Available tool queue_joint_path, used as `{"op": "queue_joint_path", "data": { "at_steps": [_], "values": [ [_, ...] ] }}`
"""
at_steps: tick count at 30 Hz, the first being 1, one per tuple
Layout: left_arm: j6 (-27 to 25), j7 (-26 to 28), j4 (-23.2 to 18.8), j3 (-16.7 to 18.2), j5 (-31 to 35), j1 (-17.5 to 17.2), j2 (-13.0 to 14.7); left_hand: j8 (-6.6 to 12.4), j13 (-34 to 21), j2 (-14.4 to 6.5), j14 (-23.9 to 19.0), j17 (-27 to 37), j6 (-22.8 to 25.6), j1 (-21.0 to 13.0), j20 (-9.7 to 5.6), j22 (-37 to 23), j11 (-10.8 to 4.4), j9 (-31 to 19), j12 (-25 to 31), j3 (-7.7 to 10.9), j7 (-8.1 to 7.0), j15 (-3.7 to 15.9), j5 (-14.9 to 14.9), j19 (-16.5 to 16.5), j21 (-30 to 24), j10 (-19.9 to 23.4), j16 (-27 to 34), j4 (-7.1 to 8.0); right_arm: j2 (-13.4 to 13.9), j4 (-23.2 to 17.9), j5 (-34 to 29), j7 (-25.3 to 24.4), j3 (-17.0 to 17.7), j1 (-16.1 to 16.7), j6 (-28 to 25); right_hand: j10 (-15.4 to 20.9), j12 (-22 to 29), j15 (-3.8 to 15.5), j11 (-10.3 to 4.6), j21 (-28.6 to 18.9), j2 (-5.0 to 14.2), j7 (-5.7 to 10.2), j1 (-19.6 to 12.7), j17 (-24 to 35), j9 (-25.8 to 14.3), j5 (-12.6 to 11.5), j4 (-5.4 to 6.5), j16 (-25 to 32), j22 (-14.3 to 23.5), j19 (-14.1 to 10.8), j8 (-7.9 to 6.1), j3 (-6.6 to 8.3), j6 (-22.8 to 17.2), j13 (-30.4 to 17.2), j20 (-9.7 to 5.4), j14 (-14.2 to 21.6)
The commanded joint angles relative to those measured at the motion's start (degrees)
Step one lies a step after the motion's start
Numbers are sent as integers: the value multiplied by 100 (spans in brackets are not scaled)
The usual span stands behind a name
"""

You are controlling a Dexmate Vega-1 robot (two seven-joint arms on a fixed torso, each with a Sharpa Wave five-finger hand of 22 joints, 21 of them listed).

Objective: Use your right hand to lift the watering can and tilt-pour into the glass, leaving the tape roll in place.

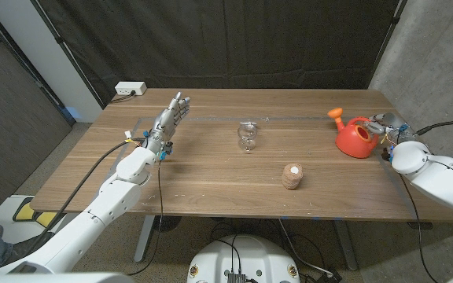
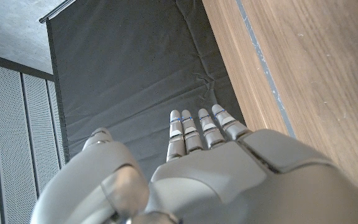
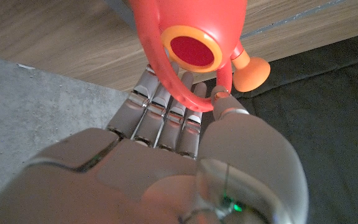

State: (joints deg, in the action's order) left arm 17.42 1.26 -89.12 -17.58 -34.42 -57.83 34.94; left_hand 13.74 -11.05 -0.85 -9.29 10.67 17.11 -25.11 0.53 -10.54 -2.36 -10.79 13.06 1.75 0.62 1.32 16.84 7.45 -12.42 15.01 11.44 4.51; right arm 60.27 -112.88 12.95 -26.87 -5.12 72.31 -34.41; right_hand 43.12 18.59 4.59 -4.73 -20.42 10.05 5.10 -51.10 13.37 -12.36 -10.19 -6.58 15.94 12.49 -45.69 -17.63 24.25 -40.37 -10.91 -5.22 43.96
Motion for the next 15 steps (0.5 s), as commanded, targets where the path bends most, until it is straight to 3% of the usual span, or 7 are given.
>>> {"op": "queue_joint_path", "data": {
  "at_steps": [1, 7, 11, 15],
  "values": [
    [28, -52, 55, -14, -44, 13, -29, -4, -23, -16, -43, 16, 42, -20, 26, -20, -3, -16, 6, -19, -7, -18, -26, 10, -5, 50, -8, 24, 161, -100, -42, -92, -290, -185, -331, 64, -16, 770, -21, -83, -141, 20, -409, -13, 11, -48, -301, -46, 30, -30, 49, 101, -95, -8, -733, 96],
    [29, -43, 41, -19, -38, 8, -31, -8, -23, -28, -47, 17, 58, -13, 37, -20, -19, -16, -6, -25, -13, -24, -32, 9, -2, 41, -8, 34, 213, -109, -80, -130, -366, -220, -400, 108, -29, 829, -66, -122, -274, 46, -647, 50, 21, -31, -387, 4, 39, -42, 73, 30, -143, -9, -733, 143],
    [28, -35, 31, -20, -35, 4, -34, -23, -24, -52, -47, 16, 74, -2, 31, -20, -33, -18, -19, -40, -11, -25, -46, 10, 1, 44, -13, 51, 253, -108, -129, -155, -412, -233, -377, 188, -12, 852, -129, -152, -261, 96, -744, 66, 23, -30, -371, 30, 47, -66, 61, 23, -224, -11, -737, 214],
    [14, -38, 23, -29, -33, 11, -33, -28, -24, -56, -45, 16, 75, 0, 32, -21, -8, -18, -16, -43, -9, -20, -49, 10, 2, 62, -15, 55, 202, -114, -176, -261, -461, -282, -451, 532, 67, 848, -203, -334, -167, 137, -906, 70, 22, -6, -261, 115, 105, -264, 6, -14, -547, -15, -735, 577]
  ]
}}
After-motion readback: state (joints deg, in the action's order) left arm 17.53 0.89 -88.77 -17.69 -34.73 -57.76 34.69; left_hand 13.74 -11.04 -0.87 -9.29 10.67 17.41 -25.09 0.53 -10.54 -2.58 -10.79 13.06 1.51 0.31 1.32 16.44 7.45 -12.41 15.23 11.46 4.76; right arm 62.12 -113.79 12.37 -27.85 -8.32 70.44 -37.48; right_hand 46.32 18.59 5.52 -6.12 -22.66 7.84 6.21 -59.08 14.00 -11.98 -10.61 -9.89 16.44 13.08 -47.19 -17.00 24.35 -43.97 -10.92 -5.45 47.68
